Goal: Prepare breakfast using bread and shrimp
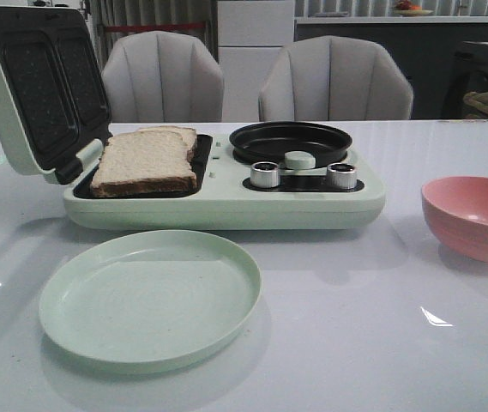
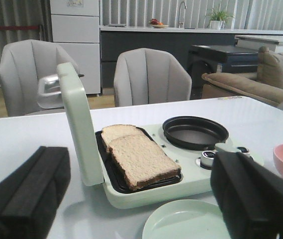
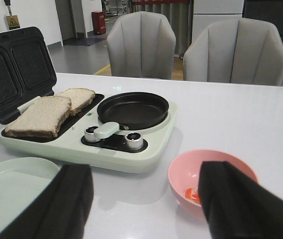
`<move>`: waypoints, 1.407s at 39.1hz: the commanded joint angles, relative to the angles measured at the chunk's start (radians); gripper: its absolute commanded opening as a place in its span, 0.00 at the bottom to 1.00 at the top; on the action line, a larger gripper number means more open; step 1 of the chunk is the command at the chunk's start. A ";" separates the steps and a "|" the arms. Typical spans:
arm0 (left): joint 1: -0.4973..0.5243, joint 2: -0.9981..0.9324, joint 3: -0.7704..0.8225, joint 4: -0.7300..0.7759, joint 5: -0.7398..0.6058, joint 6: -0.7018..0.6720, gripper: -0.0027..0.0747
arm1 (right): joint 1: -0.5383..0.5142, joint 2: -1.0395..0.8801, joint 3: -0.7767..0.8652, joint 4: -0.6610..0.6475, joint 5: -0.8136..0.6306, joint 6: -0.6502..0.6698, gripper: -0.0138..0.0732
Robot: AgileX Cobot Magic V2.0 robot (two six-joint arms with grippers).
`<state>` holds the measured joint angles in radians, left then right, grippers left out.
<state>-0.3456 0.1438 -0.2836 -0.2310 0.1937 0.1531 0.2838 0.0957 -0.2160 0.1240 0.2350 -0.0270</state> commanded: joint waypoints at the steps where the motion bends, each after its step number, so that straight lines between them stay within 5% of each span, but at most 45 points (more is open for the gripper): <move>1: -0.005 0.010 -0.026 -0.050 -0.095 0.000 0.83 | -0.004 0.011 -0.028 0.005 -0.088 -0.004 0.79; 13: -0.005 0.078 -0.164 -0.035 -0.045 0.000 0.83 | -0.004 0.011 -0.028 0.005 -0.088 -0.004 0.79; 23: -0.005 0.314 -0.410 -0.012 0.036 0.000 0.83 | -0.004 0.011 -0.028 0.005 -0.088 -0.004 0.79; 46: -0.003 0.773 -0.652 -0.045 0.060 -0.072 0.83 | -0.004 0.011 -0.028 0.005 -0.088 -0.004 0.79; 55: 0.094 0.853 -0.752 -0.078 0.090 -0.072 0.83 | -0.004 0.011 -0.028 0.005 -0.088 -0.004 0.79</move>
<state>-0.2893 0.9894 -0.9832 -0.2796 0.3363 0.0935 0.2838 0.0957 -0.2160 0.1240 0.2350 -0.0270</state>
